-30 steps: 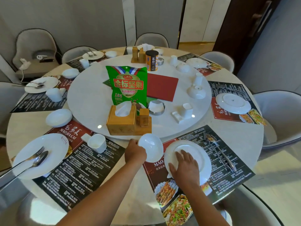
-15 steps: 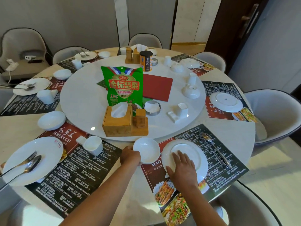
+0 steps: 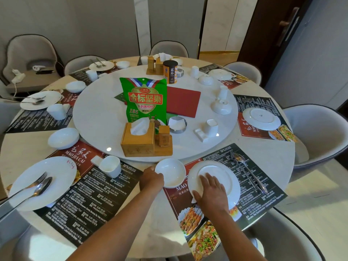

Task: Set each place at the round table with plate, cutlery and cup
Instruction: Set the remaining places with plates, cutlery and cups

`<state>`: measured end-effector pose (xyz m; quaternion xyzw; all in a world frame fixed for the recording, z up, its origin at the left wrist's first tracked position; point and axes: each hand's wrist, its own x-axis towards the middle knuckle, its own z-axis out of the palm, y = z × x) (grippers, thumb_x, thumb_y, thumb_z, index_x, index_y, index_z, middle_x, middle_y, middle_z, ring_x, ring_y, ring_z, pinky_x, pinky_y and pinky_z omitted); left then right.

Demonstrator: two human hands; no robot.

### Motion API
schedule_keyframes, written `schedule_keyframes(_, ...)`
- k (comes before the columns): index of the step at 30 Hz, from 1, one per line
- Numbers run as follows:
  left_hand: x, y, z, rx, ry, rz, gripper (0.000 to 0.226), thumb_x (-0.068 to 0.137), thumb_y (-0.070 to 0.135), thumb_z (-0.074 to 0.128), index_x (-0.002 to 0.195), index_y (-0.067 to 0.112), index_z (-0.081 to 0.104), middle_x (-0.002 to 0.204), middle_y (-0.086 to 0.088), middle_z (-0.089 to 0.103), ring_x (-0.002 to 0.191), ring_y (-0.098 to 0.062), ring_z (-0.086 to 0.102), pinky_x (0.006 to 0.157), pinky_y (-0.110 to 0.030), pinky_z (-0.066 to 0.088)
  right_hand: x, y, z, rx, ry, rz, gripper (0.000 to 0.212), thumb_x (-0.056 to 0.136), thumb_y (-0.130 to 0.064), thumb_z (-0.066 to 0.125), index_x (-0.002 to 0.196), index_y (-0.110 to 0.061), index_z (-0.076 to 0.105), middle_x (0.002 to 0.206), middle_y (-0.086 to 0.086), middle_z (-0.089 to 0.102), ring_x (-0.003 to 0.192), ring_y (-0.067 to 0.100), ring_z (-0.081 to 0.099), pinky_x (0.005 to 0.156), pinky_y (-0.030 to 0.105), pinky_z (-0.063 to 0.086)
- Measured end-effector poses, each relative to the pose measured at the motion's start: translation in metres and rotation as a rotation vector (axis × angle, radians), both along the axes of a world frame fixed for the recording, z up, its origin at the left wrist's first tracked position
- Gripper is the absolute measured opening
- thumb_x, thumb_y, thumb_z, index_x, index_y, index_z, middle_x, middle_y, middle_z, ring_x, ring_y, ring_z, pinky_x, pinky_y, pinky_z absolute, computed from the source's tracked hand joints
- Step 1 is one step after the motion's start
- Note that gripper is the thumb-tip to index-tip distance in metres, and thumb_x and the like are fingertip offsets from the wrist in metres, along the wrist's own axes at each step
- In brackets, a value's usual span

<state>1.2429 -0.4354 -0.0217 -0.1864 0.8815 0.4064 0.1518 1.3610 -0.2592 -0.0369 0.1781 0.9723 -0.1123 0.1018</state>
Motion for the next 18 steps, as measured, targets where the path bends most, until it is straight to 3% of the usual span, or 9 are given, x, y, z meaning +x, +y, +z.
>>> schedule_keyframes(5, 0.013, 0.001, 0.002, -0.137, 0.084, -0.149, 0.046, 0.095, 0.024, 0.057, 0.141, 0.021, 0.053, 0.130, -0.007, 0.061, 0.110, -0.027, 0.062, 0.075, -0.033, 0.054, 0.001, 0.002, 0.002, -0.015, 0.010, 0.012, 0.068, 0.101, -0.056, 0.037, 0.159, -0.027, 0.015, 0.168, 0.000, 0.007, 0.155, 0.024, 0.006, 0.125, 0.043, 0.013)
schedule_keyframes(9, 0.020, 0.004, 0.004, -0.161, 0.110, -0.190, 0.047, 0.098, 0.023, 0.054, 0.144, 0.021, 0.049, 0.132, -0.006, 0.060, 0.114, -0.025, 0.061, 0.072, -0.030, 0.044, 0.004, 0.006, 0.003, -0.033, 0.023, 0.033, 0.068, 0.100, -0.055, 0.040, 0.158, -0.028, 0.017, 0.168, -0.001, 0.007, 0.155, 0.024, 0.007, 0.124, 0.042, 0.012)
schedule_keyframes(13, 0.031, 0.005, 0.011, -0.214, 0.172, -0.189, 0.052, 0.098, 0.033, 0.056, 0.147, 0.024, 0.039, 0.138, -0.005, 0.055, 0.118, -0.026, 0.059, 0.079, -0.035, 0.055, 0.011, 0.013, 0.004, -0.040, 0.075, 0.042, 0.060, 0.101, -0.053, 0.038, 0.155, -0.029, 0.027, 0.166, -0.001, 0.018, 0.153, 0.023, 0.015, 0.123, 0.040, 0.017)
schedule_keyframes(15, 0.042, 0.008, 0.014, -0.337, 0.330, -0.270, 0.058, 0.098, 0.036, 0.056, 0.151, 0.027, 0.034, 0.146, -0.003, 0.045, 0.129, -0.025, 0.050, 0.090, -0.038, 0.055, 0.017, 0.018, 0.002, -0.021, 0.125, 0.040, 0.053, 0.103, -0.049, 0.035, 0.152, -0.028, 0.037, 0.162, 0.001, 0.029, 0.149, 0.024, 0.026, 0.119, 0.041, 0.025)
schedule_keyframes(18, 0.066, 0.024, 0.016, -0.419, 0.620, -0.551, 0.048, 0.098, 0.034, 0.052, 0.146, 0.029, 0.045, 0.145, 0.001, 0.045, 0.132, -0.022, 0.041, 0.101, -0.038, 0.047, 0.028, 0.027, -0.002, 0.008, 0.234, -0.011, 0.045, 0.101, -0.042, 0.043, 0.139, -0.022, 0.055, 0.146, 0.004, 0.051, 0.133, 0.027, 0.046, 0.105, 0.044, 0.041)
